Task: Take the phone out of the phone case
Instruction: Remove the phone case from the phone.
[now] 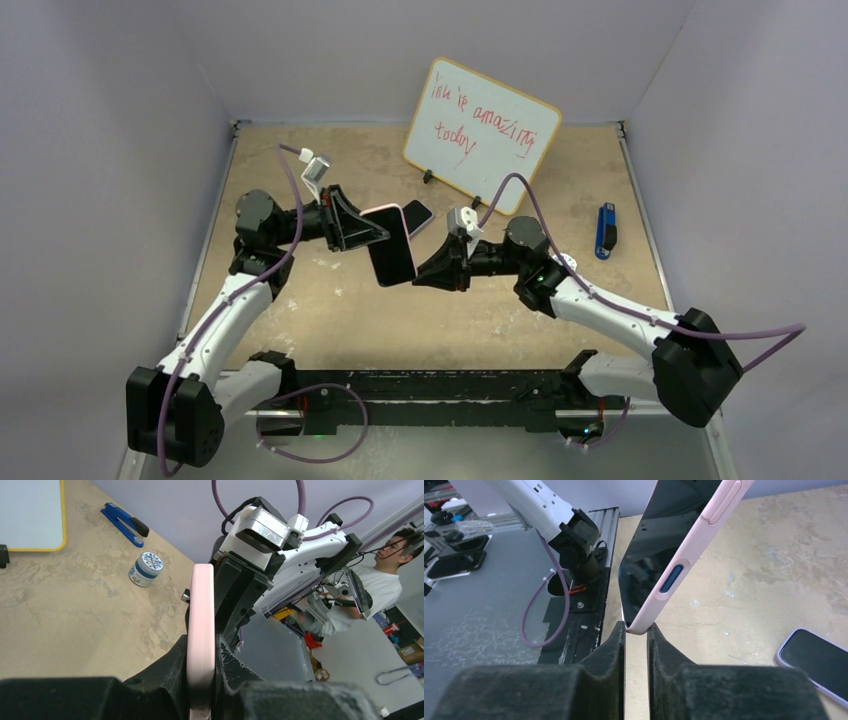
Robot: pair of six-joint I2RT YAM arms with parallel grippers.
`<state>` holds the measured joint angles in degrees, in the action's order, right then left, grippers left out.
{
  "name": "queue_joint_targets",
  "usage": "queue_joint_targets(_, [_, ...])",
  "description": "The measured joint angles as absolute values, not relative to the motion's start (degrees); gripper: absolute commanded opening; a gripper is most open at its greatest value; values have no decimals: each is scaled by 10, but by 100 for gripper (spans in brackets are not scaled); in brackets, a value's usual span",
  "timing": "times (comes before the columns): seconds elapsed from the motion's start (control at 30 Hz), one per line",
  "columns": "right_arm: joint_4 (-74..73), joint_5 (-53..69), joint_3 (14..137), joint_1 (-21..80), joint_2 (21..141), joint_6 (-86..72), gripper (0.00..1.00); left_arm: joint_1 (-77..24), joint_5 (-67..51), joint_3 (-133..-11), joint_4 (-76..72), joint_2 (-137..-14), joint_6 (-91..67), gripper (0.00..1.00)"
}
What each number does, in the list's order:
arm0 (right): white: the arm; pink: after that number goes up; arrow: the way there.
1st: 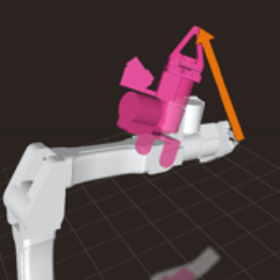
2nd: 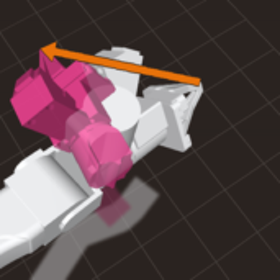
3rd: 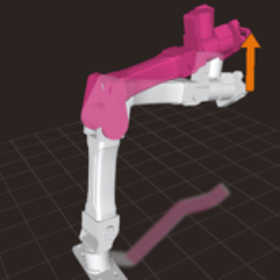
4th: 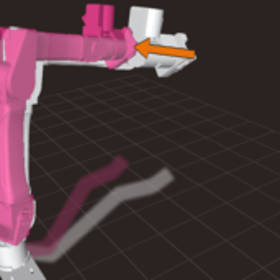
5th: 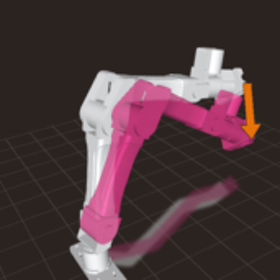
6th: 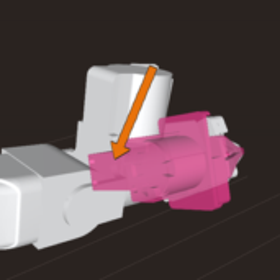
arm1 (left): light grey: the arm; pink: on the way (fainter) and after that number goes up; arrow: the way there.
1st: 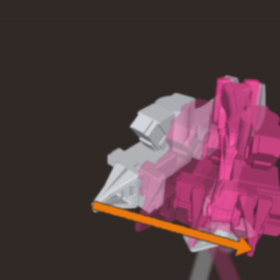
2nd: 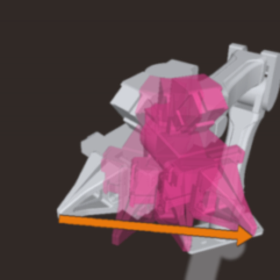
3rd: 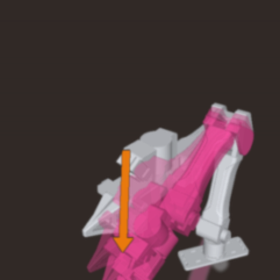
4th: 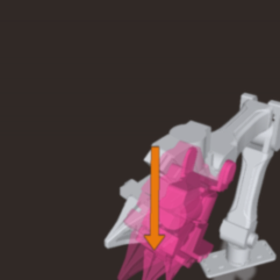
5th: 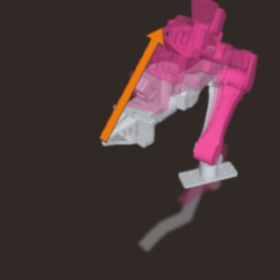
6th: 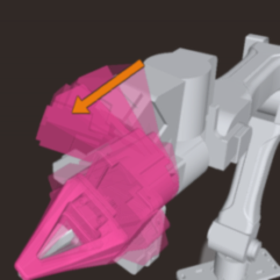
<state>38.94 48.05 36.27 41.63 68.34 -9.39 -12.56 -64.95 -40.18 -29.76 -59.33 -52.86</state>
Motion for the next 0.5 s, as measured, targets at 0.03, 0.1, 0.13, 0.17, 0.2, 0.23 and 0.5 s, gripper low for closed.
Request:
queue_joint_targets(0.03, [387, 488, 366, 416, 688, -92, 8, -126, -652, -402, -300, -592, -528, 0])
queue_joint_targets(0.1, [380, 498, 373, 416, 695, -84, 3, -126, -658, -402, -306, -590, -526, 0])
queue_joint_targets(0.13, [378, 506, 376, 416, 698, -78, 0, -126, -660, -402, -307, -589, -524, 0])
queue_joint_targets(0.17, [375, 510, 377, 416, 699, -71, 0, -126, -663, -402, -308, -588, -523, 0])
queue_joint_targets(0.2, [374, 515, 377, 416, 699, -62, 0, -126, -667, -402, -308, -588, -522, 0])
queue_joint_targets(0.23, [371, 521, 377, 416, 699, -51, 0, -126, -670, -402, -308, -588, -520, 0])
queue_joint_targets(0.5, [320, 535, 387, 421, 701, 74, 0, -129, -673, -405, -306, -591, -526, 0])
